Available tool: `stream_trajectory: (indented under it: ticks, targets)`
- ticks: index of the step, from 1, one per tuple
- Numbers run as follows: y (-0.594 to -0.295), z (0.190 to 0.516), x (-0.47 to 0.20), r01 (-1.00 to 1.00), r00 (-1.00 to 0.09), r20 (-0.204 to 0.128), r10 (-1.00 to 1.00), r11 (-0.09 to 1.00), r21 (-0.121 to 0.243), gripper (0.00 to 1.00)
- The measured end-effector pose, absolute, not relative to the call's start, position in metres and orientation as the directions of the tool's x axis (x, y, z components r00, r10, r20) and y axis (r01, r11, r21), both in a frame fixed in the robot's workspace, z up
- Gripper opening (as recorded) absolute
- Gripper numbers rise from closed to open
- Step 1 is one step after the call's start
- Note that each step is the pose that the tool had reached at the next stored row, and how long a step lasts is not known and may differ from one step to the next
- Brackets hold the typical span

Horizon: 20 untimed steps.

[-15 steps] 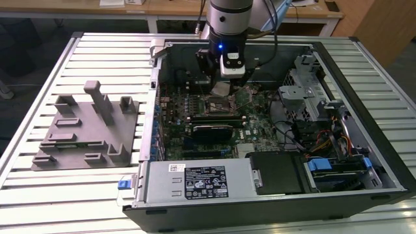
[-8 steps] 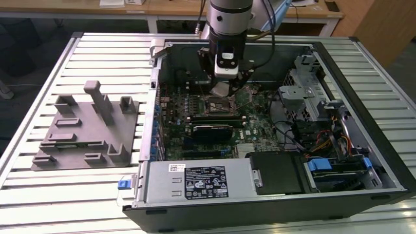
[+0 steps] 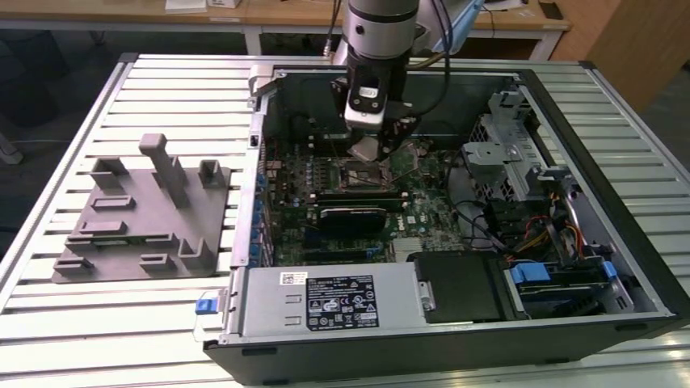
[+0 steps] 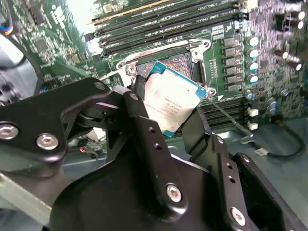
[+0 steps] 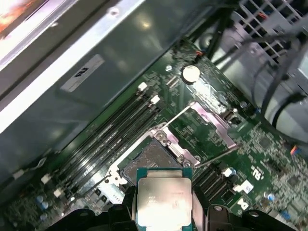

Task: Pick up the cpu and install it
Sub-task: 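Place the cpu into insertion slot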

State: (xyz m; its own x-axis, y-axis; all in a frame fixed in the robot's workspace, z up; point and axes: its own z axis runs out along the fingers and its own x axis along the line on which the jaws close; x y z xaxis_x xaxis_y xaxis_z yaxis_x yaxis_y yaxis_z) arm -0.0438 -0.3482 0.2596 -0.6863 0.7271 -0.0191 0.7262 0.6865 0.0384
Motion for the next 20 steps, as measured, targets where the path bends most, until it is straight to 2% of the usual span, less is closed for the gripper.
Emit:
stream_trajectory:
  ticks: [20]
  targets:
    - [-0.3482,0.2558,-0.0438,0.930,-0.366,-0.019,0.930,0.366,0.038,0.54]
